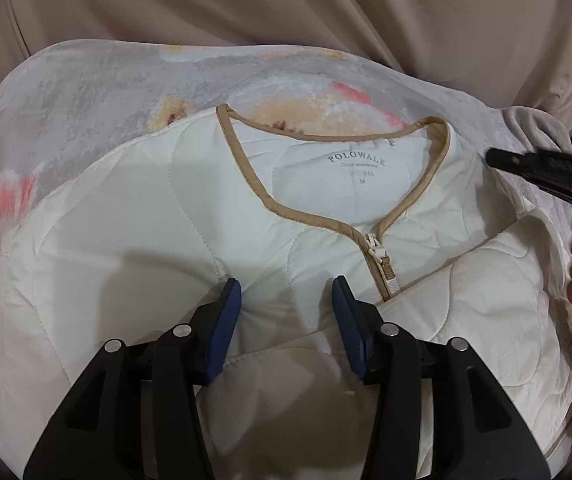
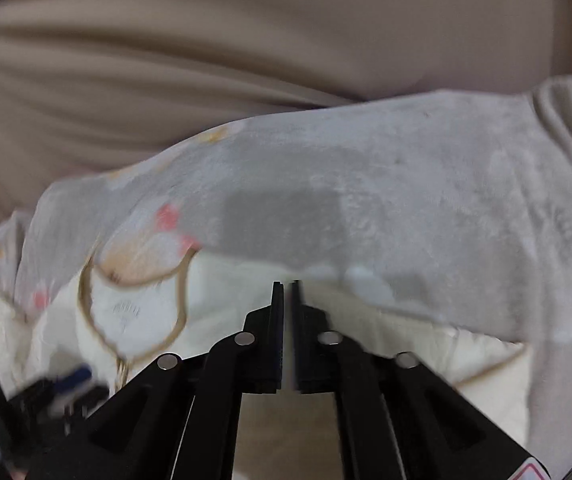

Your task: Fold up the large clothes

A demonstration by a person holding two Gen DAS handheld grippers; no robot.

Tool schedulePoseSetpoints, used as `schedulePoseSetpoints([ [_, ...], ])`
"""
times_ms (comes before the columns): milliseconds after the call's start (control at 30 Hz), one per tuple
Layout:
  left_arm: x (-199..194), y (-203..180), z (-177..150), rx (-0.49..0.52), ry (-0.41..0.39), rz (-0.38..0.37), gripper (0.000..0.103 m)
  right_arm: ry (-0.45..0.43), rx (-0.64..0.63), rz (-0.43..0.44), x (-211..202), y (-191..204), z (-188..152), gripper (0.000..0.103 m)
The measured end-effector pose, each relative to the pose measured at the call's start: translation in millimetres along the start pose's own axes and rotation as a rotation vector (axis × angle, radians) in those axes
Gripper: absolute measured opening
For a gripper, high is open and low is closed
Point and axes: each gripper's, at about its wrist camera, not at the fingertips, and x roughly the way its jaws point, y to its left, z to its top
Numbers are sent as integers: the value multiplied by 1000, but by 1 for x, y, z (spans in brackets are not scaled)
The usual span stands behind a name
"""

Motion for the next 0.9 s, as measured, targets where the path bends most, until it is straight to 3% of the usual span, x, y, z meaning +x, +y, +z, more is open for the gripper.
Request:
schedulePoseSetpoints([
  [67, 1, -1, 2, 6, 0, 3, 48, 56, -99, 6, -4, 6, -18, 6],
  [133, 1, -3, 2, 13, 1, 10, 48, 112, -155, -62, 5, -4, -33, 0],
  [200, 1, -2, 2, 12, 0, 9, 48, 107, -68, -128, 8, -39, -35, 0],
  [267, 2, -2, 3, 9, 1, 7, 48, 41, 61, -156, -10, -64, -32, 0],
  [367, 3, -3, 3, 15, 2, 12, 48, 19, 55, -104, -25, -65, -37, 4],
  [467, 2, -4, 3, 18, 2, 16, 49, 98, 1, -192, 0, -75, -48, 0],
  [500, 2, -3, 3, 13, 1, 13, 49, 85, 54, -170, -1, -86, -47, 0],
  [633, -13, 10, 0, -46, -19, -10, 49, 12, 215, -238, -27, -106, -44, 2],
  [767, -57, 22, -13, -81, -57, -11, 53, -17, 78, -134, -70, -67, -63, 4],
  [900, -83, 26, -42, -31, -22, -14, 58, 63, -67, -28, -78, -30, -106, 4],
])
